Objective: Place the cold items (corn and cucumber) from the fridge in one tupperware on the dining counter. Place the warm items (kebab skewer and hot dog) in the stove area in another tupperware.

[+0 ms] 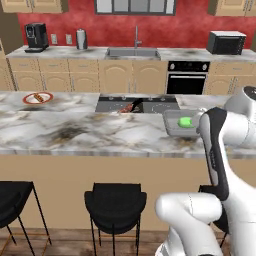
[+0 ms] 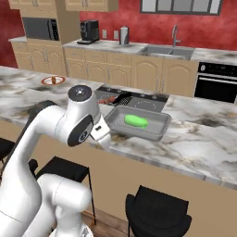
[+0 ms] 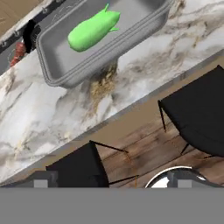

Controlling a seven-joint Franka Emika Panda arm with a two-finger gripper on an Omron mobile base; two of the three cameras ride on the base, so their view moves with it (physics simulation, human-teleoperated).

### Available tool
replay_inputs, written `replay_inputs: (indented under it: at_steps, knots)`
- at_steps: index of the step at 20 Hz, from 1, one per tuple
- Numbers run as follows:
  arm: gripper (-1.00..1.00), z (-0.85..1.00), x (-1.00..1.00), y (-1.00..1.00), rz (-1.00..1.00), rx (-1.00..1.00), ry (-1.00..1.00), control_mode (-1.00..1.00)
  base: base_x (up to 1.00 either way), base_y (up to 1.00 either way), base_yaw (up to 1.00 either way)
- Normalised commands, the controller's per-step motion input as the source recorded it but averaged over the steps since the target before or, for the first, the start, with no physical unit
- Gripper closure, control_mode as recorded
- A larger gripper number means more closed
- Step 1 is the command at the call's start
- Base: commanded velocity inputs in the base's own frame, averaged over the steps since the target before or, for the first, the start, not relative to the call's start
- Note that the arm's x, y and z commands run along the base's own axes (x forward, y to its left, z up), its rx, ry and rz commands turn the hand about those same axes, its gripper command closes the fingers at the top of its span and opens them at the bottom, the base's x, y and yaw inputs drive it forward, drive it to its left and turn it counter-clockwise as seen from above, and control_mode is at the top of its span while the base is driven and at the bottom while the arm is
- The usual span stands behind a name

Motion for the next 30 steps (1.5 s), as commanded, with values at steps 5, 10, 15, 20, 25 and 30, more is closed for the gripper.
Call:
replay_inputs:
  at_steps: [5, 10, 15, 20, 25, 30]
  knots:
    - [-1.00, -0.33, -0.67, 0.32, 0.17, -0.23, 0.01, -1.00, 0.00, 0.00, 0.00]
    - [-1.00, -0.21, -0.20, 0.19, 0.07, -0.17, 0.05, -1.00, 0.00, 0.00, 0.00]
    - [-1.00, -0.05, -0.07, 0.01, 0.01, -0.03, 0.00, 1.00, -0.48, -0.01, -0.08]
    - [-1.00, 0.00, 0.00, 0.00, 0.00, 0.00, 0.00, 1.00, -0.65, -0.13, -0.47]
    - [-1.00, 0.00, 0.00, 0.00, 0.00, 0.00, 0.00, 1.00, -0.20, -0.08, -0.61]
    - [-1.00, 0.00, 0.00, 0.00, 0.00, 0.00, 0.00, 1.00, 0.23, -0.42, -0.67]
